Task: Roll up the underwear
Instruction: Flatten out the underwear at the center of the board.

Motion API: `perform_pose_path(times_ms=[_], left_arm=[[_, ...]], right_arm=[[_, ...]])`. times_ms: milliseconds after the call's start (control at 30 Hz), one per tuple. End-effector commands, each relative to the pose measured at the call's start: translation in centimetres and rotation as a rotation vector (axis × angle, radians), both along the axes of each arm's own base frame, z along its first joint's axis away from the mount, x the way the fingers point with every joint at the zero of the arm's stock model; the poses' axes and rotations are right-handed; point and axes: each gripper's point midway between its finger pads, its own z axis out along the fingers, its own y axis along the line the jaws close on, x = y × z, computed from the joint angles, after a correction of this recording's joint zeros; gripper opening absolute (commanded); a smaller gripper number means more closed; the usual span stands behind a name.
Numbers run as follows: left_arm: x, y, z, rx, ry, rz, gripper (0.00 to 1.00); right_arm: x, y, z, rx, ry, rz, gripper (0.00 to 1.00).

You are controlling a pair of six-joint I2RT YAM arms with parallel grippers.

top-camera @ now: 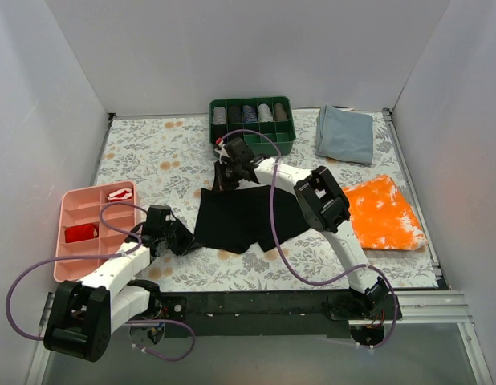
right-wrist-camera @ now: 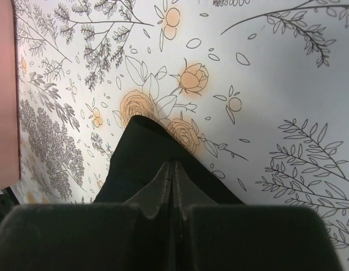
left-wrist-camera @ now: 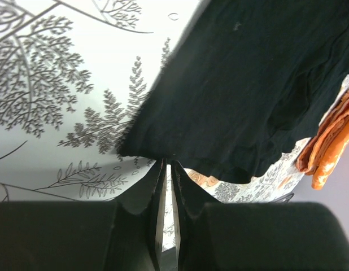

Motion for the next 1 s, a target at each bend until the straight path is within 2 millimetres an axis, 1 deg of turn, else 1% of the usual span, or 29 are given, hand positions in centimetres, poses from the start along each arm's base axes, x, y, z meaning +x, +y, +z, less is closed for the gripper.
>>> perform_pose_path(times_ms=[0, 33, 100, 133, 167, 200, 233, 267, 300, 333, 367, 400, 433, 467, 500, 533, 567, 600, 633, 667, 700, 733, 767, 800, 833, 867, 900, 933, 967], left_arm=[[-0.4, 0.5, -0.3, 0.032, 0.032, 0.026, 0.08], [-0.4, 0.6, -0.4, 0.035, 0.034, 0.026, 0.08], [0.4, 0.6, 0.4, 0.047, 0.001, 0.015, 0.1], [0.9, 0.5, 1.0, 0.052, -0.02, 0.009, 0.11], [1.2, 0.6, 1.5, 0.059, -0.032, 0.005, 0.13], [2.6, 0.4, 3.6, 0.061, -0.099, -0.011, 0.15], [3.2, 0.3, 4.8, 0.061, -0.136, -0.018, 0.21], [3.9, 0.1, 6.1, 0.063, -0.17, -0.026, 0.25], [5.1, 0.0, 8.3, 0.066, -0.238, -0.039, 0.29], [5.8, -0.1, 9.7, 0.067, -0.277, -0.046, 0.39], [6.3, -0.2, 10.6, 0.073, -0.303, -0.06, 0.45], [6.8, -0.3, 11.3, 0.084, -0.328, -0.076, 0.48], [7.8, -0.6, 13.0, 0.082, -0.372, -0.087, 0.5], [8.5, -0.8, 12.8, 0.084, -0.37, -0.1, 0.53], [9.0, -1.1, 12.9, 0.081, -0.375, -0.113, 0.53], [9.7, -1.3, 13.1, 0.084, -0.388, -0.127, 0.53], [10.4, -1.8, 13.3, 0.071, -0.406, -0.142, 0.52], [11.1, -2.1, 11.7, 0.075, -0.364, -0.157, 0.5], [11.5, -2.3, 11.3, 0.075, -0.357, -0.164, 0.47], [12.5, -2.7, 11.2, 0.065, -0.369, -0.169, 0.44], [12.9, -3.0, 9.9, 0.06, -0.343, -0.182, 0.35], [13.4, -3.2, 9.3, 0.057, -0.338, -0.191, 0.33], [14.0, -3.6, 9.3, 0.04, -0.36, -0.198, 0.3], [14.3, -3.8, 8.9, 0.036, -0.361, -0.205, 0.26], [14.6, -4.0, 7.5, 0.036, -0.334, -0.215, 0.25], [15.1, -4.2, 7.5, 0.028, -0.357, -0.224, 0.24], [15.2, -4.3, 7.0, 0.032, -0.355, -0.234, 0.22], [15.4, -4.2, 5.9, 0.04, -0.332, -0.231, 0.2], [15.6, -4.2, 5.4, 0.041, -0.323, -0.232, 0.2]], right_arm=[[0.6, 0.2, -0.9, -0.022, -0.015, -0.02, 0.05], [0.1, 0.2, -0.8, -0.007, -0.009, -0.002, 0.05], [0.2, 0.8, 1.9, 0.061, -0.06, 0.018, 0.07], [-0.1, 1.0, 3.2, 0.099, -0.078, 0.035, 0.08], [-0.7, 0.4, 4.9, 0.119, -0.1, 0.038, 0.1], [-0.5, 0.2, 6.2, 0.14, -0.134, 0.04, 0.11], [-0.3, -0.1, 7.5, 0.154, -0.168, 0.029, 0.12], [-0.5, -0.9, 9.7, 0.171, -0.201, 0.02, 0.14], [-0.1, -1.9, 10.6, 0.163, -0.232, 0.002, 0.14], [0.7, -3.4, 10.6, 0.103, -0.263, -0.062, 0.15], [0.1, -5.1, 11.4, 0.08, -0.282, -0.086, 0.16], [0.5, -6.7, 11.5, 0.061, -0.295, -0.115, 0.17], [0.5, -7.9, 11.7, 0.05, -0.306, -0.128, 0.18], [0.1, -9.2, 12.9, 0.057, -0.321, -0.144, 0.18], [-0.3, -11.3, 11.1, 0.016, -0.283, -0.172, 0.18], [-0.5, -12.8, 10.2, -0.019, -0.261, -0.2, 0.18], [-1.2, -14.1, 10.5, -0.031, -0.247, -0.212, 0.17], [-2.3, -16.2, 8.1, -0.076, -0.195, -0.228, 0.17], [-3.0, -17.1, 7.5, -0.087, -0.169, -0.238, 0.15], [-3.7, -17.9, 7.9, -0.079, -0.168, -0.241, 0.13], [-4.4, -18.7, 7.3, -0.082, -0.157, -0.243, 0.13], [-6.1, -19.7, 5.6, -0.105, -0.116, -0.237, 0.12], [-6.9, -20.2, 6.0, -0.092, -0.122, -0.242, 0.12], [-7.5, -20.5, 5.7, -0.092, -0.115, -0.241, 0.11], [-9.0, -21.3, 4.3, -0.108, -0.077, -0.237, 0.11], [-9.6, -21.5, 4.6, -0.093, -0.075, -0.242, 0.11], [-10.2, -21.6, 4.4, -0.086, -0.068, -0.242, 0.1], [-10.8, -22.0, 4.0, -0.09, -0.054, -0.245, 0.1], [-11.8, -22.6, 3.5, -0.094, -0.041, -0.248, 0.1]])
